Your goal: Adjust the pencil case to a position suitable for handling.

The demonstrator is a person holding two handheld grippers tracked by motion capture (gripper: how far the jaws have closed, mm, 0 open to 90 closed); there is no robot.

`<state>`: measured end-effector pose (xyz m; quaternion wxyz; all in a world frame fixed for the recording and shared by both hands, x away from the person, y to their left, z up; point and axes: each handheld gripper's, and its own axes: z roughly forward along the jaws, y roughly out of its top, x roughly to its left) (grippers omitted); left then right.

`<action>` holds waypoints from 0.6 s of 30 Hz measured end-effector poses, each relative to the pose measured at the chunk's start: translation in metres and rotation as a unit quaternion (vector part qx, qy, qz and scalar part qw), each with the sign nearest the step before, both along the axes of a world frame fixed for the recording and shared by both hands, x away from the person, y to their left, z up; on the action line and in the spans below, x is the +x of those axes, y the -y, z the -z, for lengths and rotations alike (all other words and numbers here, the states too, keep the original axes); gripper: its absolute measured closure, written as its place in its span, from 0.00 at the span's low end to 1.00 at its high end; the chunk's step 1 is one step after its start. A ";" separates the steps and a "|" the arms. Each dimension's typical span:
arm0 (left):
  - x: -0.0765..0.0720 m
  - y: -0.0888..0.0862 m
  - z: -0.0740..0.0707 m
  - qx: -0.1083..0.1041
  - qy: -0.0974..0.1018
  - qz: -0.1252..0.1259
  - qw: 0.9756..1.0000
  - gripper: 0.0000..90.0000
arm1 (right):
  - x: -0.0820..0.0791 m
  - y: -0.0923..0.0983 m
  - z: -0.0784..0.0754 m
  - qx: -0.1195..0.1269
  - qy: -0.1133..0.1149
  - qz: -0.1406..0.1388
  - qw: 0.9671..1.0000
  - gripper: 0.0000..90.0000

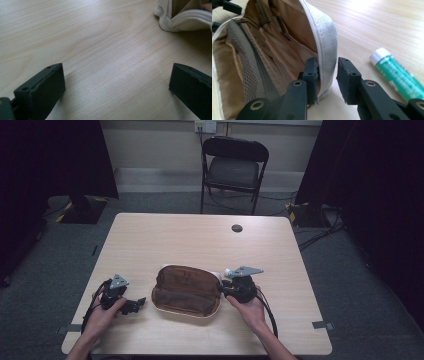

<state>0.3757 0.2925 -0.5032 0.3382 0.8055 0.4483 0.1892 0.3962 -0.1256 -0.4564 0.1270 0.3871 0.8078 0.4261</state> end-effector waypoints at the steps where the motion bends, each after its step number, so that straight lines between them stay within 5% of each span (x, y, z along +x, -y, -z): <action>1: 0.000 0.000 0.000 0.000 0.000 0.000 1.000 0.00 | 0.002 -0.001 0.000 -0.004 0.004 0.001 1.000 0.77; 13: 0.000 0.000 0.000 0.000 0.000 0.000 1.000 0.00 | 0.024 -0.013 -0.003 0.021 0.007 0.012 1.000 0.59; 18: 0.000 0.000 0.000 0.000 0.000 0.000 1.000 0.00 | 0.025 -0.019 0.006 -0.001 0.002 0.009 1.000 0.78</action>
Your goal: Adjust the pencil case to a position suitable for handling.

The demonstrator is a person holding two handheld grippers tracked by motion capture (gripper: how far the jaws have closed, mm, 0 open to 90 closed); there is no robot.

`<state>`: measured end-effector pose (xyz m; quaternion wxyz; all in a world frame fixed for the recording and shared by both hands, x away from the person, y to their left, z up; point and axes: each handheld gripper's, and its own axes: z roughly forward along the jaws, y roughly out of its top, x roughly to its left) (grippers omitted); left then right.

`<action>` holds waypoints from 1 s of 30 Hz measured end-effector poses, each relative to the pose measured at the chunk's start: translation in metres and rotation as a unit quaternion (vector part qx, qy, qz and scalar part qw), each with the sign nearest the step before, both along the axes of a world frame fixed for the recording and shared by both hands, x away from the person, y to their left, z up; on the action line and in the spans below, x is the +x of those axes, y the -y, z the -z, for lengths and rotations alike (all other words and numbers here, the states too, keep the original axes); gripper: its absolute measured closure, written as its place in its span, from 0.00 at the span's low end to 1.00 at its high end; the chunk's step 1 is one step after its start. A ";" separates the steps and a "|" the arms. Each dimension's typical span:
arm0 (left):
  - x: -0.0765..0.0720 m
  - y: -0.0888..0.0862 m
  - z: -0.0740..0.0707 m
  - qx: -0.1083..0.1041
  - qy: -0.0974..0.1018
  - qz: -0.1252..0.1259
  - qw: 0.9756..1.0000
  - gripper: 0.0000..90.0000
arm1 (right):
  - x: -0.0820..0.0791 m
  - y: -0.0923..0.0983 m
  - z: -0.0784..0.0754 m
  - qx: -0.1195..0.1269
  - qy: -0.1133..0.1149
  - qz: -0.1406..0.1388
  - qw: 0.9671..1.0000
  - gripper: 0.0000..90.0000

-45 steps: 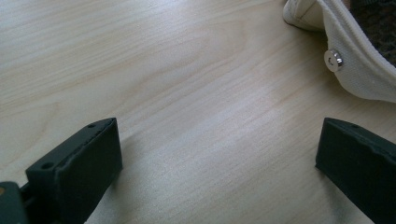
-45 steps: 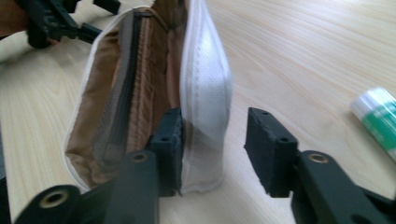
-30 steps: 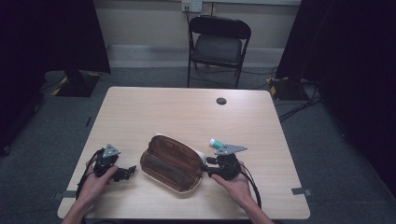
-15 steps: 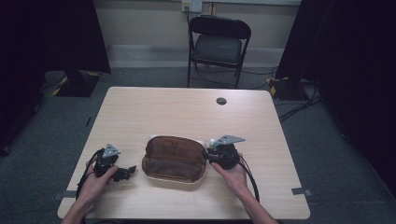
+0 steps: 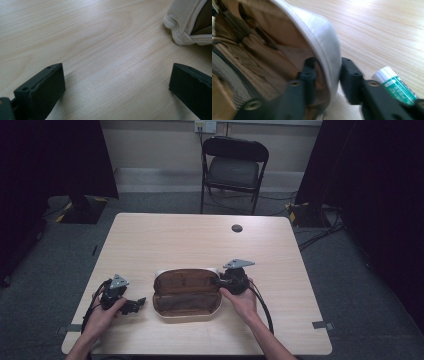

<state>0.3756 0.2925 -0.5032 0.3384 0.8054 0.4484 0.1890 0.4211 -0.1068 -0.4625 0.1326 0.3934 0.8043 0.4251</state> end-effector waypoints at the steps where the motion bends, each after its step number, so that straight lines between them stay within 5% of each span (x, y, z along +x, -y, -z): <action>1: 0.000 0.000 0.000 0.000 0.000 0.000 1.000 0.00 | 0.000 0.000 0.001 -0.002 0.000 0.002 1.000 0.81; 5: 0.000 0.000 0.000 0.000 0.000 0.000 1.000 0.00 | 0.003 0.004 0.002 0.009 -0.011 0.003 1.000 0.86; 8: 0.000 0.000 0.000 0.000 0.000 0.000 1.000 0.00 | 0.007 0.013 0.005 0.041 -0.025 -0.009 0.999 0.91; 13: 0.000 0.000 0.000 0.000 0.000 0.000 1.000 0.00 | 0.004 0.021 0.000 0.055 -0.022 -0.030 0.998 0.92; 21: 0.000 0.000 0.000 0.000 0.000 0.000 1.000 0.00 | -0.003 0.025 -0.006 0.058 -0.018 -0.082 0.995 0.93; 30: 0.000 0.000 0.000 0.000 0.000 0.000 1.000 0.00 | -0.002 0.048 -0.006 0.044 -0.015 -0.059 0.997 0.91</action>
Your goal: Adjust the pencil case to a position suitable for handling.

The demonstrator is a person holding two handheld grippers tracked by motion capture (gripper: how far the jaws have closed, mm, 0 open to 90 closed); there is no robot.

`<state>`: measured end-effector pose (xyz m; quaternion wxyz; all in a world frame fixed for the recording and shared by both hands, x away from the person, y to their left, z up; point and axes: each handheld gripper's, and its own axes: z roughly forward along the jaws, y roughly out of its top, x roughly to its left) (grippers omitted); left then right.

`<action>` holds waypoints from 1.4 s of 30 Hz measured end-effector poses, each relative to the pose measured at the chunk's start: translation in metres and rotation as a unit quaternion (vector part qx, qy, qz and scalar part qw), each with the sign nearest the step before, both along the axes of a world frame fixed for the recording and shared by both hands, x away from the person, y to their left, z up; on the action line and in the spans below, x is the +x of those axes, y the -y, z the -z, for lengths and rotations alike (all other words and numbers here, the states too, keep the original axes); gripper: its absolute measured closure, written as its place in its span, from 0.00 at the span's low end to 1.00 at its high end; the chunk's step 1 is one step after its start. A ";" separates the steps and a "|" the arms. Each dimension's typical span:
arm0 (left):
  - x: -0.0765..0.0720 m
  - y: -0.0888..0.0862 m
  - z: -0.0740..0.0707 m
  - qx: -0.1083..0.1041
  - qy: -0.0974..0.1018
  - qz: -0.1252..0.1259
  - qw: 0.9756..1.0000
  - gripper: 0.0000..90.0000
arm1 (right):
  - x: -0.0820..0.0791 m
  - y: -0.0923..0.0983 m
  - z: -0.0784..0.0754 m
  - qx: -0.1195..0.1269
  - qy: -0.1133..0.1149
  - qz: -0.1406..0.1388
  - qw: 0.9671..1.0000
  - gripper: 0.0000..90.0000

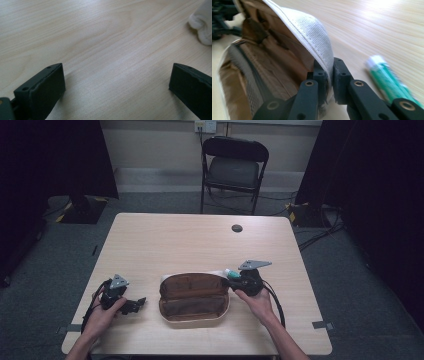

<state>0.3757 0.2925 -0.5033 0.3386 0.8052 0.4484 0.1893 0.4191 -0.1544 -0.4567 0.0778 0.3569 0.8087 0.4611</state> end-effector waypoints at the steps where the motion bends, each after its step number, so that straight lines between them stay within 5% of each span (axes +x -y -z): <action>1: 0.000 0.000 0.000 0.000 0.000 0.000 1.000 0.00 | 0.002 0.003 0.001 -0.006 0.003 0.011 1.000 0.89; 6: 0.001 0.000 0.000 0.000 -0.001 0.003 1.000 0.00 | 0.004 0.003 0.004 -0.003 0.005 0.036 0.999 0.86; 25: 0.001 -0.001 0.000 0.000 -0.001 0.004 1.000 0.00 | -0.012 0.015 -0.010 -0.008 0.021 0.046 0.999 0.58; 36: 0.001 -0.001 0.000 0.000 -0.001 0.004 1.000 0.00 | -0.023 0.038 -0.020 -0.011 0.035 0.057 0.998 0.55; 42: 0.001 -0.001 0.000 0.000 -0.001 0.005 1.000 0.00 | -0.018 0.055 -0.016 -0.021 0.039 0.085 0.995 0.56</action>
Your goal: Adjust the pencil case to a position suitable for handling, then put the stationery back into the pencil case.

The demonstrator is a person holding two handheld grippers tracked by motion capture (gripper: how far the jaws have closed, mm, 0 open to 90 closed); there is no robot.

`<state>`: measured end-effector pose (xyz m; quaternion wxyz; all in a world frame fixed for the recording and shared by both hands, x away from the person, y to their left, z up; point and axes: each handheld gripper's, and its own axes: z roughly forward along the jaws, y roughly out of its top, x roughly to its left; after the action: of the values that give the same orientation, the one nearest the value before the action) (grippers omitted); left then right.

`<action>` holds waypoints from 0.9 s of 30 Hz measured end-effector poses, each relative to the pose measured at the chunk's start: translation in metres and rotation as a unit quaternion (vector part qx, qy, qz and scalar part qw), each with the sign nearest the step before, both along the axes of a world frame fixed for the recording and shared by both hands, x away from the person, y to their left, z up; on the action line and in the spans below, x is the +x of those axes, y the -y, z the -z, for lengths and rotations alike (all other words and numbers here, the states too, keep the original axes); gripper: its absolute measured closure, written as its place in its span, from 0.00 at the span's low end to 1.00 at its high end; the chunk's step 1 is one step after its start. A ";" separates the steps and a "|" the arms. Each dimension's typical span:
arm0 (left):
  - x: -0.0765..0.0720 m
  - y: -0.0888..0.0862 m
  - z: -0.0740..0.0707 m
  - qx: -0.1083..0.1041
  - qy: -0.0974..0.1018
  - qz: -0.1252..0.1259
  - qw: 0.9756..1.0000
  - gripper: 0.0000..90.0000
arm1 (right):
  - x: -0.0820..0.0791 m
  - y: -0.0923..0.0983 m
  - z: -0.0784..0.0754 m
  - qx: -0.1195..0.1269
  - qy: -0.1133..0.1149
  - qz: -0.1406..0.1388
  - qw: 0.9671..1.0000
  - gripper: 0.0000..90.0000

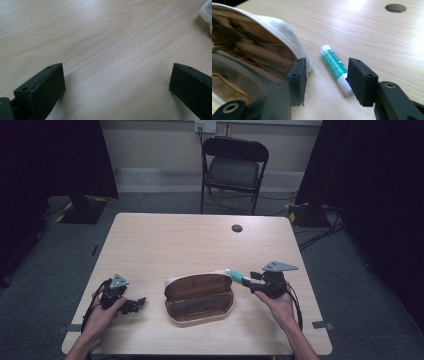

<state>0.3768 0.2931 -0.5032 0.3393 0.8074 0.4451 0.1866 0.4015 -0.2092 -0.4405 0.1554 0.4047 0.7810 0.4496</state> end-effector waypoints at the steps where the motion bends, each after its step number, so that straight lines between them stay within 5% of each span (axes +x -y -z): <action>1: 0.000 0.000 0.000 0.000 0.000 0.000 1.000 0.00 | 0.002 0.001 0.001 -0.002 -0.001 0.002 1.000 0.56; 18: 0.000 0.000 0.000 0.000 0.000 0.000 1.000 0.00 | 0.044 -0.009 0.032 -0.049 -0.027 0.021 0.998 0.51; 27: 0.000 0.000 0.000 0.000 0.000 0.000 1.000 0.00 | 0.048 -0.020 0.044 -0.065 -0.033 0.013 0.997 0.48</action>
<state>0.3767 0.2930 -0.5032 0.3392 0.8073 0.4453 0.1870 0.4494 -0.1887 -0.4846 0.1615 0.4183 0.8079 0.3824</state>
